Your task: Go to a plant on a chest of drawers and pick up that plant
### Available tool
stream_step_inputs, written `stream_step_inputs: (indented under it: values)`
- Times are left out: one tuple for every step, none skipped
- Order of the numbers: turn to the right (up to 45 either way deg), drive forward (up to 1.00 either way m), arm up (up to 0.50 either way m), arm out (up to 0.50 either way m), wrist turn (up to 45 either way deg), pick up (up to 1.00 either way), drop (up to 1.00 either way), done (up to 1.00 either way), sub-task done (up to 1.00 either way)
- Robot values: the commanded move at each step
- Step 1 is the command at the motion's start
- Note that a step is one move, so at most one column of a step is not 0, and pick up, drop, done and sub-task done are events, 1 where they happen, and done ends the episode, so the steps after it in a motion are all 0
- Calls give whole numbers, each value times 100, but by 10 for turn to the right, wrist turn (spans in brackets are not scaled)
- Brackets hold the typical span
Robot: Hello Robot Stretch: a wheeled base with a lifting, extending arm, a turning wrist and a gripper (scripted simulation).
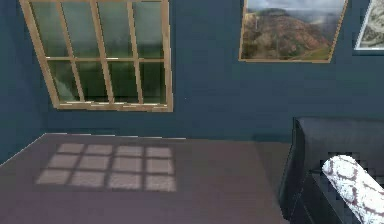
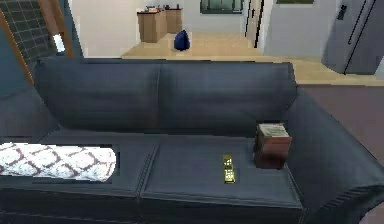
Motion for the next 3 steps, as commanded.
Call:
stream_step_inputs:
  values:
    - [0,100,0,0,0,0,0,0,0]
    - [240,0,0,0,0,0,0,0,0]
    - [0,10,0,0,0,0,0,0,0]
